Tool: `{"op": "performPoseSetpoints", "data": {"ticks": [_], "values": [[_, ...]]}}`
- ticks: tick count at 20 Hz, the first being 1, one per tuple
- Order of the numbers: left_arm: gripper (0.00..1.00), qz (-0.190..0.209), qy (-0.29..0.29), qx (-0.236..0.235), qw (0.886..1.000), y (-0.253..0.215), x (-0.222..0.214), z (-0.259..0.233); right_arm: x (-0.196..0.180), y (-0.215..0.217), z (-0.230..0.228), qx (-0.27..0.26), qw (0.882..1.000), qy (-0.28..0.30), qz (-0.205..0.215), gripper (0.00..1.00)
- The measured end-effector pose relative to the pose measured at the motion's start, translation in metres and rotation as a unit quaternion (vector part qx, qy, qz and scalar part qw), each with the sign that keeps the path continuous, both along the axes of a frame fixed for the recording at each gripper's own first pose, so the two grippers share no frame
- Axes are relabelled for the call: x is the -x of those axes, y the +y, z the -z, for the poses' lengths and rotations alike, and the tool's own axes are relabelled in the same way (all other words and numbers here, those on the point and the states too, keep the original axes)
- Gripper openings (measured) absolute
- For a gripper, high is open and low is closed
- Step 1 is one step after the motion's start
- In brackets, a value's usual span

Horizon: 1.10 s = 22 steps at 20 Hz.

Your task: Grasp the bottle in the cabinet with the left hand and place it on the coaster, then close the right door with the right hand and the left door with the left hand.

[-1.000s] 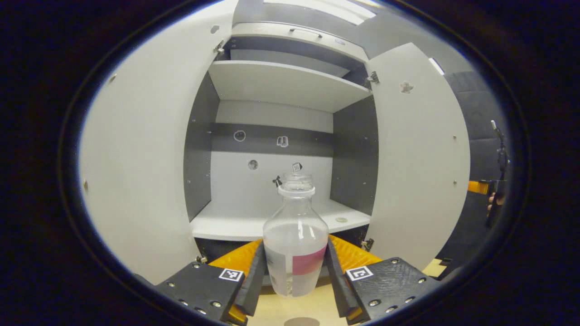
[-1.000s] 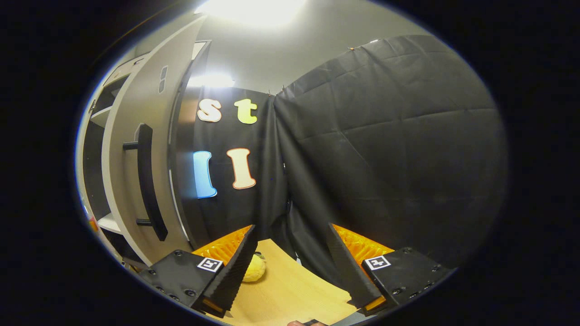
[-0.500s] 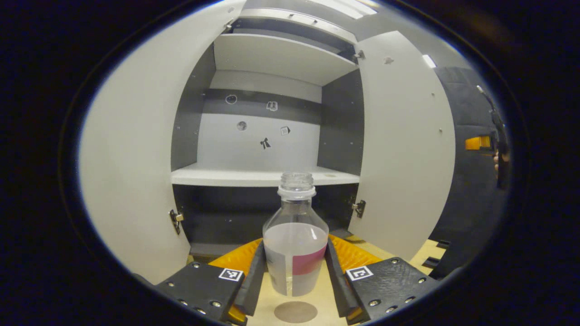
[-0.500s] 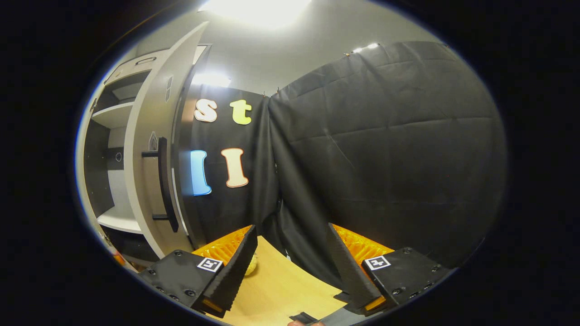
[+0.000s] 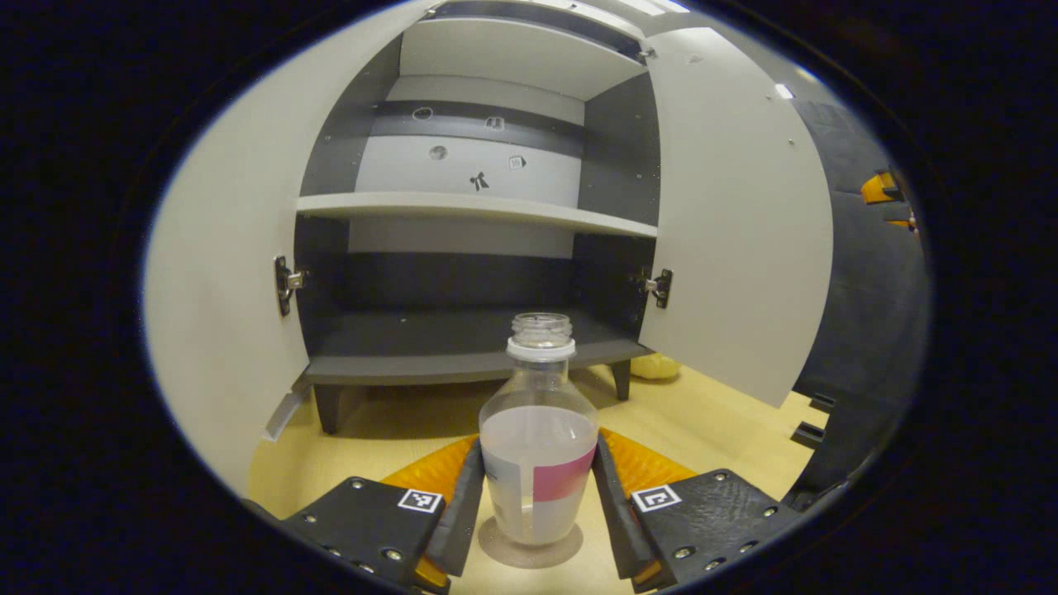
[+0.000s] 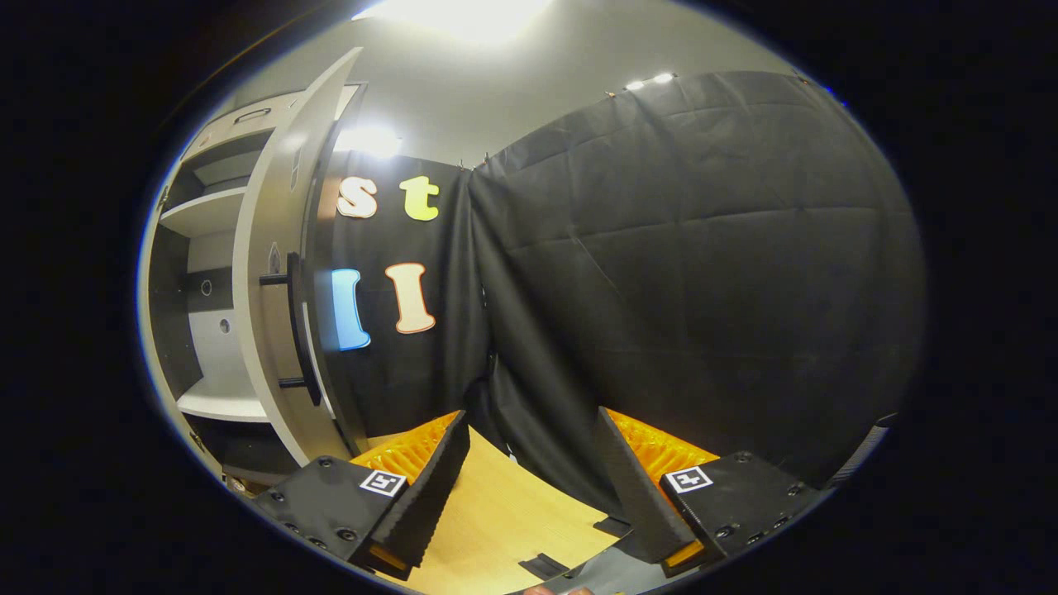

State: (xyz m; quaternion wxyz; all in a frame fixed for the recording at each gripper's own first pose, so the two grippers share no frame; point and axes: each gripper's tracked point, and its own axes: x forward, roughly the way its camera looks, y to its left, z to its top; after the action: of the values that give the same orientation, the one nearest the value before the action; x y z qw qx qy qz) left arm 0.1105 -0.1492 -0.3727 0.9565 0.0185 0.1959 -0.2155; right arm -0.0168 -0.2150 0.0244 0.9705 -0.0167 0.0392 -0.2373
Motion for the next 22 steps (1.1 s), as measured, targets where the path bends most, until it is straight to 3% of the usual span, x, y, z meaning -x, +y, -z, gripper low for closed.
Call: {"op": "performPoseSetpoints", "data": {"ticks": [3,4,5,7,8,9,12,13,14,16,17,22], "values": [[0.68,-0.002,0.003,-0.001,1.000,0.001,-0.001,0.009,0.007,0.002,0.005,-0.001,1.000,0.007,0.004,0.98],[0.76,-0.004,0.008,0.003,1.000,0.000,0.002,0.013,0.009,0.002,0.006,0.000,1.000,0.009,0.005,0.98],[0.69,-0.005,0.010,0.004,1.000,0.000,0.003,0.016,0.011,0.002,0.006,0.002,1.000,0.010,0.006,0.98],[0.70,-0.007,0.013,-0.005,1.000,0.003,0.003,0.025,0.014,0.003,0.008,0.002,1.000,0.012,0.009,0.98],[0.77,-0.007,0.014,-0.008,1.000,0.003,0.006,0.027,0.015,0.004,0.009,0.000,1.000,0.012,0.009,0.98],[0.71,-0.006,0.013,-0.006,1.000,0.003,0.009,0.025,0.015,0.004,0.010,-0.002,1.000,0.013,0.009,0.98],[0.72,-0.004,0.023,-0.002,1.000,0.005,0.022,0.027,0.010,0.008,0.012,-0.011,1.000,0.011,0.003,0.98],[0.77,-0.002,0.024,-0.004,1.000,0.006,0.023,0.027,0.008,0.012,0.012,-0.011,1.000,0.011,-0.001,0.98],[0.73,0.002,0.026,-0.004,1.000,0.005,0.026,0.026,0.006,0.015,0.014,-0.011,1.000,0.012,-0.005,0.98],[0.94,0.010,0.026,-0.004,1.000,0.003,0.028,0.024,0.004,0.022,0.015,-0.008,1.000,0.014,-0.013,0.98],[0.96,0.012,0.025,-0.005,1.000,0.003,0.030,0.021,0.004,0.024,0.015,-0.010,1.000,0.015,-0.016,0.98],[0.90,0.025,0.001,0.000,1.000,0.005,0.049,-0.012,0.004,0.030,0.014,-0.018,1.000,0.010,-0.021,0.98]]}}
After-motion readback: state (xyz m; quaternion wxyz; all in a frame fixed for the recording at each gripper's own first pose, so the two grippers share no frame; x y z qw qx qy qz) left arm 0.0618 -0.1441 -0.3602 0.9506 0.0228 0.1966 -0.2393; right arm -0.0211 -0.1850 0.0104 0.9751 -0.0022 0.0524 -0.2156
